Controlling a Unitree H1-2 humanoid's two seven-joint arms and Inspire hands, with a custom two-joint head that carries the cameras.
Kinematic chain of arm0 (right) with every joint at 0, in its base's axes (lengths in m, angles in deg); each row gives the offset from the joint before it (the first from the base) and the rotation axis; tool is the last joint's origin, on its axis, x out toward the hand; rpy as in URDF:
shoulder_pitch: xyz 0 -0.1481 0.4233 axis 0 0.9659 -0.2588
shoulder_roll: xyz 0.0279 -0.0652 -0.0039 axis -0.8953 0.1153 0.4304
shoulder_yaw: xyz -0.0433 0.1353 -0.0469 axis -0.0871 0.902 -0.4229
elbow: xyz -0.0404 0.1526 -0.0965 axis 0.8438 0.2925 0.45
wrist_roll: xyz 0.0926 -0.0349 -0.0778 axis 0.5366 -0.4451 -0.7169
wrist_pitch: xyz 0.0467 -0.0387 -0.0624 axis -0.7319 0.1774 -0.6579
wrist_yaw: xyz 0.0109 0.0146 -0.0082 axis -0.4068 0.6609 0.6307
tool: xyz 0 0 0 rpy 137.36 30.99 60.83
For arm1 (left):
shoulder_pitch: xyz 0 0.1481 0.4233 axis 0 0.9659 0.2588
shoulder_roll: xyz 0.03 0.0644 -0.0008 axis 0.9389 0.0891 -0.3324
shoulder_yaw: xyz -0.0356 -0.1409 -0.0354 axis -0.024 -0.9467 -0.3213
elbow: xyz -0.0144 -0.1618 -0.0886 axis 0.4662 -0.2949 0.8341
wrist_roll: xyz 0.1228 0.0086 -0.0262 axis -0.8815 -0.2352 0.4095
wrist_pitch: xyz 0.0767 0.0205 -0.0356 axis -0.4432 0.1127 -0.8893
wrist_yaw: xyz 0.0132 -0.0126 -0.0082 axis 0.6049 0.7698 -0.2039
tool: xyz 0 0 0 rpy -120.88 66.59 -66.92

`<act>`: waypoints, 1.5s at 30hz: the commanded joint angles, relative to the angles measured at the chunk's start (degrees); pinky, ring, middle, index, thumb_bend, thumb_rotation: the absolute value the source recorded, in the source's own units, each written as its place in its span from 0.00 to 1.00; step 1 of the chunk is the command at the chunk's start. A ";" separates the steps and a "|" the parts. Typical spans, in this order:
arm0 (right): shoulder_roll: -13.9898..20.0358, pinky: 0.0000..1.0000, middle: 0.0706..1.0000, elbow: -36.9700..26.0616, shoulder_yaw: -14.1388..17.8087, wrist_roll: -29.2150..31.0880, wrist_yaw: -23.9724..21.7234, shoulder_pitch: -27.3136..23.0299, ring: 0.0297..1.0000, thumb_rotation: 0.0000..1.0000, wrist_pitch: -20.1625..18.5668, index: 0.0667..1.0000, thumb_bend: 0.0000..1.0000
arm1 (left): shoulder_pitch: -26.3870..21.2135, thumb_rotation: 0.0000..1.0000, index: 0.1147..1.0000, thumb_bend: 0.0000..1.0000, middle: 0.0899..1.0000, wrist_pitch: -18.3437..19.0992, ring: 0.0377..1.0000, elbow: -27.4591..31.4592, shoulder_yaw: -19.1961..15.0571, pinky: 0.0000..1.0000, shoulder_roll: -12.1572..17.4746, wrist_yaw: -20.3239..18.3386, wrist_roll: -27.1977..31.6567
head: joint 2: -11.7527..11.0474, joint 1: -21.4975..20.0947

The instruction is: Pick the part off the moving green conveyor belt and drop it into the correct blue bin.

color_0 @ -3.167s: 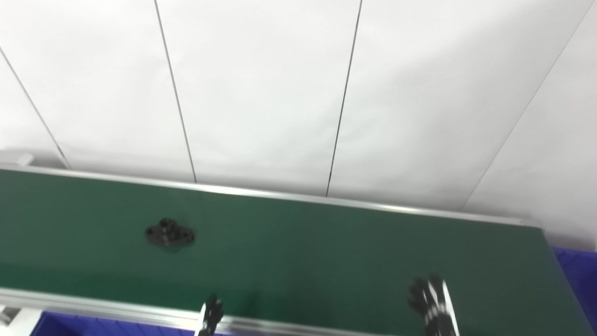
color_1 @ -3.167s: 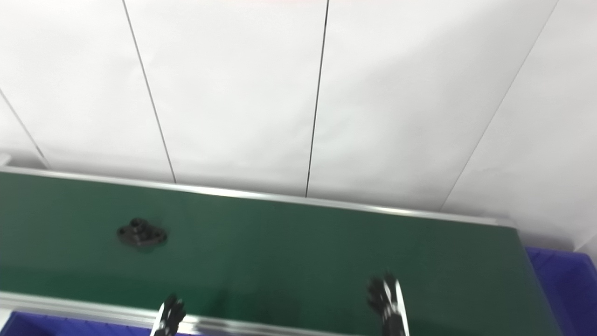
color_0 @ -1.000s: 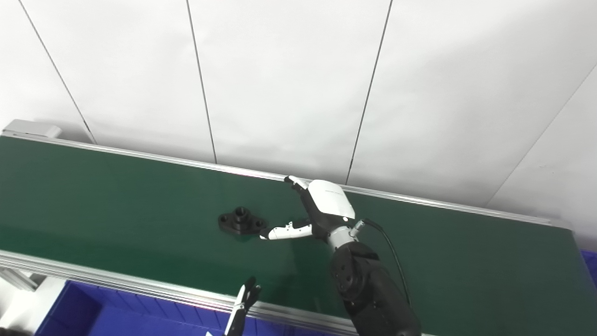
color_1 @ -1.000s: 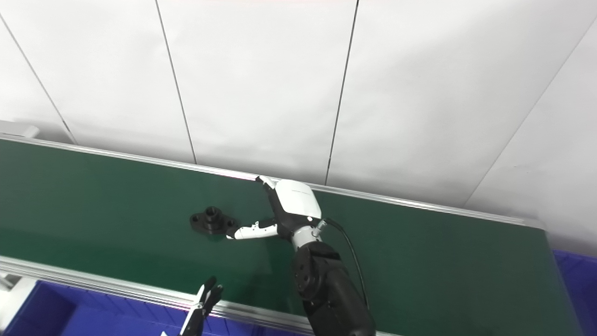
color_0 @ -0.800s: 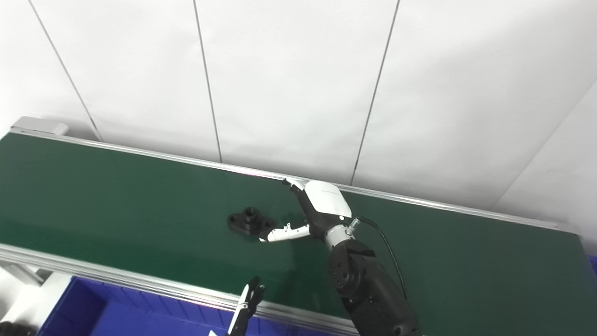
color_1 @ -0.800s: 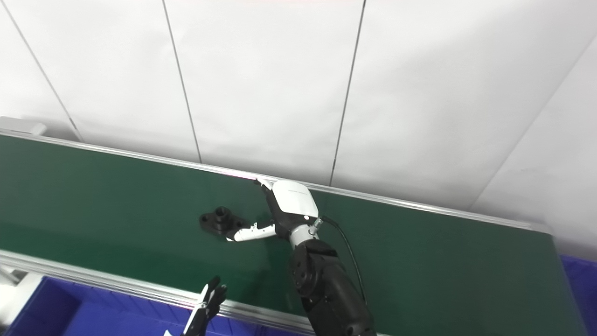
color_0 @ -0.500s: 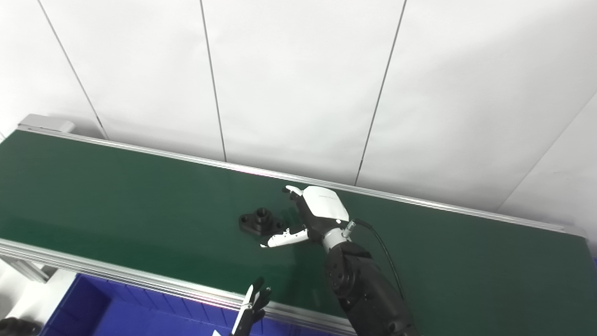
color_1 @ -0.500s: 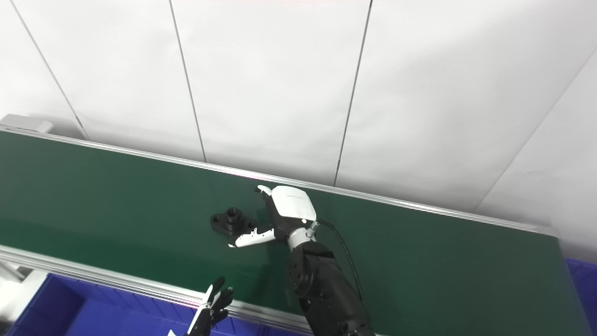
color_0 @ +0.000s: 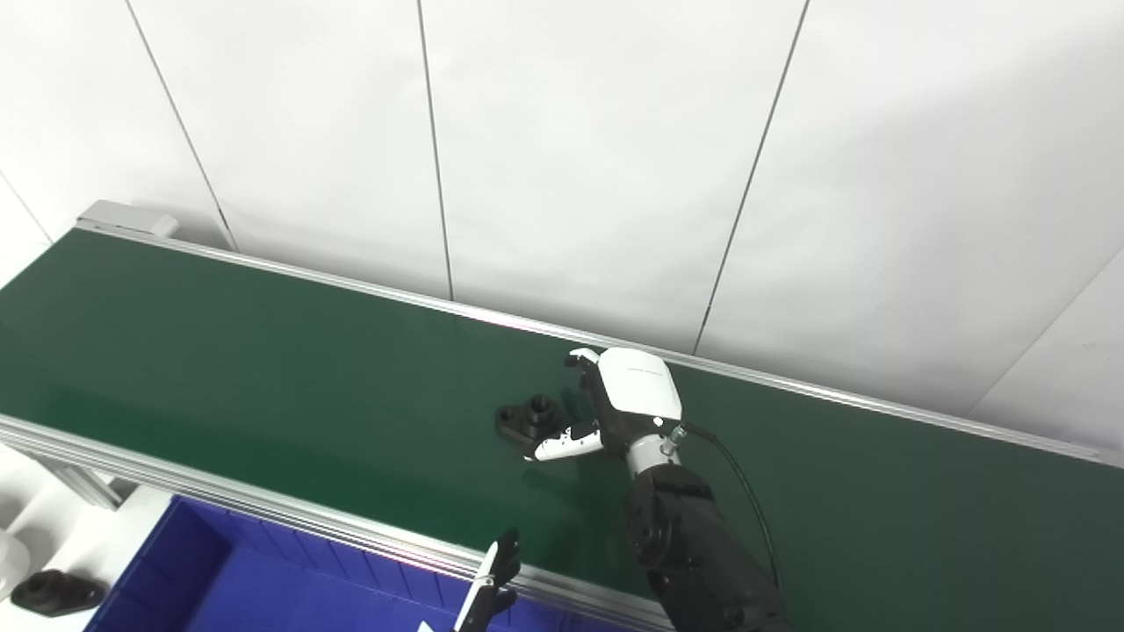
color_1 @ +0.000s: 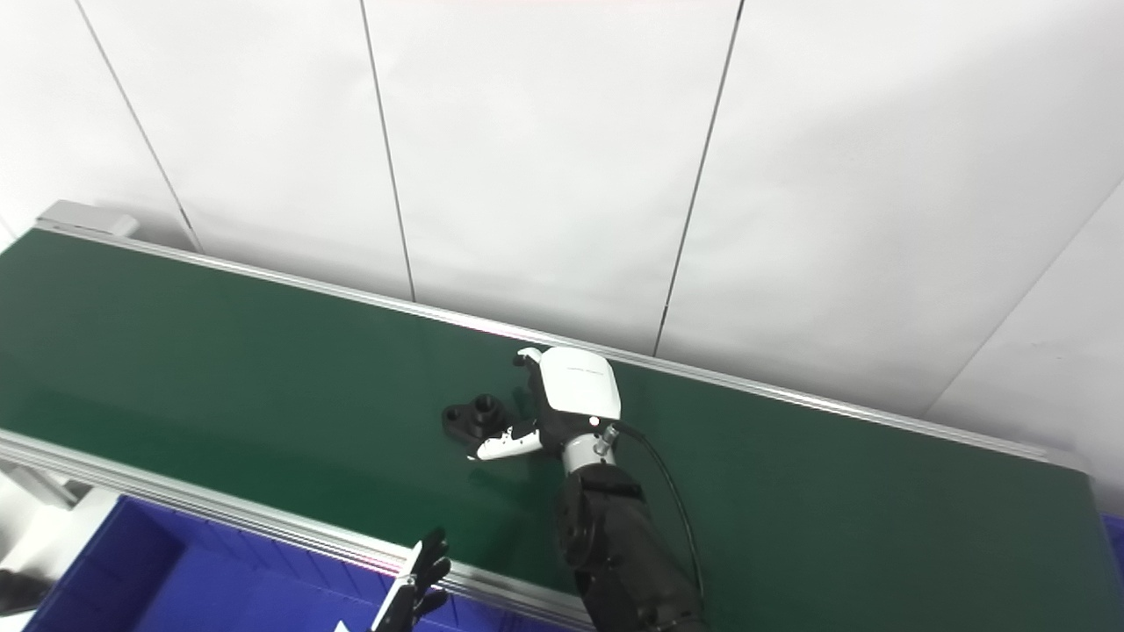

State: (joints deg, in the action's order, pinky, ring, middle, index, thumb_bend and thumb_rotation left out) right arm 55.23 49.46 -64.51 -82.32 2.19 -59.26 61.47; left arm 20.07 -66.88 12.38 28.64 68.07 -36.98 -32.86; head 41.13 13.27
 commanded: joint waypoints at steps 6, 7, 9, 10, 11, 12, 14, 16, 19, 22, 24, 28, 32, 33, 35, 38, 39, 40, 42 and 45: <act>-3.03 0.11 0.22 2.50 -5.49 -2.22 2.64 -1.33 0.16 0.11 0.29 0.45 0.52 | 5.30 0.96 1.00 0.44 1.00 -0.84 0.98 0.58 14.22 0.95 -9.97 1.88 -6.33 | 0.65 0.41; -2.92 0.12 0.22 2.57 -5.89 -2.13 2.69 -1.14 0.16 0.11 0.16 0.45 0.52 | 5.49 0.96 1.00 0.44 1.00 -0.22 0.98 1.03 14.27 0.95 -9.91 1.64 -6.42 | 1.07 0.32; -2.77 0.12 0.23 2.60 -6.41 -2.01 2.72 -0.89 0.17 0.12 -0.33 0.45 0.52 | 5.82 0.96 1.00 0.44 1.00 0.62 0.98 1.63 14.42 0.94 -9.86 1.30 -6.14 | 1.22 0.30; -2.72 0.12 0.23 2.75 -6.62 -2.04 2.87 -0.80 0.17 0.12 -0.51 0.45 0.52 | 5.94 0.95 1.00 0.45 1.00 0.95 0.98 1.87 14.48 0.94 -9.83 1.17 -5.92 | 1.31 0.24; -2.70 0.12 0.24 2.90 -6.78 -2.07 3.02 -0.79 0.17 0.12 -0.64 0.45 0.52 | 6.00 0.95 1.00 0.45 1.00 1.17 0.98 2.04 14.53 0.93 -9.79 1.10 -5.75 | 1.37 0.18; -2.64 0.12 0.24 2.94 -6.93 -2.07 3.00 -0.74 0.17 0.12 -0.81 0.45 0.52 | 6.07 0.95 1.00 0.45 1.00 1.44 0.98 2.23 14.57 0.93 -9.73 1.06 -5.81 | 1.39 0.11; -2.46 0.12 0.23 2.79 -7.01 -1.86 2.58 -0.66 0.16 0.12 -1.15 0.45 0.52 | 6.09 0.95 1.00 0.43 1.00 1.76 0.96 2.55 14.63 0.91 -9.61 1.01 -6.04 | 1.47 -0.03; -2.22 0.12 0.22 2.67 -6.95 -1.65 2.45 -0.58 0.16 0.11 -1.25 0.44 0.52 | 5.99 0.95 1.00 0.43 1.00 1.94 0.95 2.76 14.62 0.91 -9.47 1.05 -6.04 | 1.61 -0.28; -2.09 0.12 0.21 2.62 -6.63 -1.35 2.67 -0.53 0.16 0.11 -1.21 0.44 0.52 | 5.90 0.95 1.00 0.43 0.99 2.27 0.95 3.05 14.55 0.91 -9.31 1.05 -5.73 | 1.70 -0.63; -1.81 0.12 0.21 2.40 -6.57 -1.36 2.86 -0.68 0.16 0.11 -1.05 0.44 0.52 | 5.74 0.96 1.00 0.44 0.97 2.43 0.91 3.28 14.18 0.87 -8.98 0.97 -5.72 | 1.70 -1.42; -1.80 0.12 0.20 1.94 -5.96 -0.79 3.06 -0.61 0.15 0.11 -0.97 0.44 0.52 | 5.68 0.97 1.00 0.44 0.97 2.69 0.91 3.58 13.84 0.86 -8.73 0.79 -5.39 | 1.69 -2.04; -1.32 0.12 0.20 -1.84 -4.77 0.65 1.44 0.08 0.16 0.11 -1.17 0.44 0.52 | 5.41 0.96 0.99 0.46 0.94 2.18 0.89 3.78 12.93 0.83 -8.40 0.86 -3.77 | 1.83 -3.84; 0.55 0.13 0.24 -11.34 -3.58 1.79 -2.71 2.04 0.17 0.12 -2.30 0.45 0.52 | 4.82 0.96 1.00 0.51 0.92 4.25 0.89 5.65 11.98 0.86 -7.25 -0.62 -0.48 | 2.17 -6.58; 0.79 0.14 0.25 -13.15 -3.37 1.79 -3.56 2.34 0.18 0.12 -2.77 0.45 0.52 | 4.72 0.96 1.00 0.51 0.93 5.01 0.89 6.37 11.83 0.88 -6.86 -0.85 0.51 | 2.36 -7.89; 1.83 0.13 0.24 -18.17 -2.92 1.38 -5.44 3.36 0.17 0.12 -3.62 0.45 0.52 | 4.56 0.95 1.00 0.50 0.93 5.48 0.90 7.14 11.57 0.92 -6.34 -0.76 2.55 | 2.49 -9.07; 3.49 0.12 0.20 -25.26 -2.22 0.72 -8.03 4.88 0.15 0.12 -4.78 0.45 0.52 | 4.28 0.96 1.00 0.52 0.91 5.49 0.91 7.71 10.93 0.97 -5.83 -0.36 4.26 | 2.78 -10.22; 4.44 0.12 0.20 -28.32 -2.00 0.29 -9.25 5.38 0.15 0.12 -5.19 0.45 0.52 | 4.11 0.96 1.00 0.52 0.91 5.47 0.91 7.93 10.57 0.98 -5.59 -0.33 4.72 | 3.11 -11.26; 5.40 0.11 0.19 -31.10 -1.85 -0.23 -10.53 5.76 0.14 0.12 -5.53 0.45 0.52 | 3.95 0.98 1.00 0.52 0.91 5.58 0.91 8.21 10.21 0.99 -5.34 -0.39 5.26 | 3.24 -11.73; 7.29 0.11 0.18 -35.86 -1.65 -1.03 -13.25 6.17 0.14 0.12 -5.62 0.45 0.52 | 3.76 1.00 1.00 0.50 0.90 5.54 0.90 8.75 9.43 1.00 -4.79 -0.37 6.10 | 3.85 -13.48; 9.59 0.11 0.19 -41.58 -1.27 -2.86 -17.27 6.81 0.14 0.12 -6.26 0.45 0.51 | 3.64 1.00 1.00 0.50 0.90 6.50 0.90 10.04 8.65 1.00 -3.92 -0.77 7.19 | 4.44 -15.24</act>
State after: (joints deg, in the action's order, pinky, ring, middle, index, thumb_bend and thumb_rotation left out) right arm 64.67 10.91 -66.00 -83.91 -13.39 -51.40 56.51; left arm 22.80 -60.44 19.57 31.89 69.85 -37.17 -26.84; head 45.53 -2.02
